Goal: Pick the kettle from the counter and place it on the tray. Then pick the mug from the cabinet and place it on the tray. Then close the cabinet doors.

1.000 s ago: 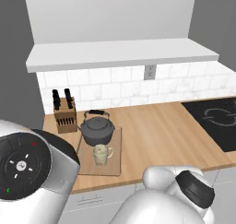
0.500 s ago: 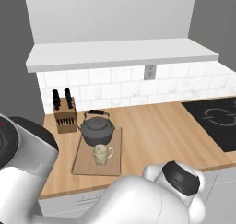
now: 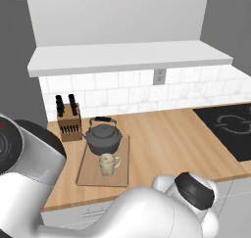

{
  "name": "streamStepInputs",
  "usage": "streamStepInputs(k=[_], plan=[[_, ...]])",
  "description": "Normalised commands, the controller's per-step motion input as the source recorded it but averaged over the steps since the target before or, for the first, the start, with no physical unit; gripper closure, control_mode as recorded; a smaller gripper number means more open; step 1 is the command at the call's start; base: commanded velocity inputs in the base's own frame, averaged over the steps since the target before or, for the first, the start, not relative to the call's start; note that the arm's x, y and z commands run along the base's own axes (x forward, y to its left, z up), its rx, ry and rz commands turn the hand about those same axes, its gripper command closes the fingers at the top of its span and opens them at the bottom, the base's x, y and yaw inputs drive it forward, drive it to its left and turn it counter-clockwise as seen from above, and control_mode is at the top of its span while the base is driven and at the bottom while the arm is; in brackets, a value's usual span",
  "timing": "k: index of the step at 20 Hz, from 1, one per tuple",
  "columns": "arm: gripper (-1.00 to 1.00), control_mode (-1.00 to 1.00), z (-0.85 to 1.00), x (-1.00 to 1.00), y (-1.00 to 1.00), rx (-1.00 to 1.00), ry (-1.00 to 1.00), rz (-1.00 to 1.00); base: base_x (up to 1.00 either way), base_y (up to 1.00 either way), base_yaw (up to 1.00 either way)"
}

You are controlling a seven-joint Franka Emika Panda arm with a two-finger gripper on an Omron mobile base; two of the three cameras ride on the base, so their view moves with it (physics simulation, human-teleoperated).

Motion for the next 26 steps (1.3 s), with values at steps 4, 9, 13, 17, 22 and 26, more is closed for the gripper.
streamStepInputs(k=[4,9,13,17,22,26], plan=[[-1.00,-1.00,0.00,0.12,-0.68,0.00,0.00,-0.16,0.00,0.00,0.00],[-1.00,-1.00,0.00,0.22,-0.88,0.00,0.02,-0.21,0.00,0.00,0.00],[-1.00,-1.00,0.02,0.30,-0.88,0.00,0.00,-0.17,0.00,0.00,0.00],[-1.00,-1.00,0.02,0.47,-0.82,0.00,0.00,-0.11,0.00,0.00,0.00],[-1.00,-1.00,0.00,0.70,-0.76,0.00,0.00,-0.04,0.00,0.00,0.00],[-1.00,-1.00,-0.02,0.89,-0.65,0.00,0.00,-0.01,0.00,0.00,0.00]])
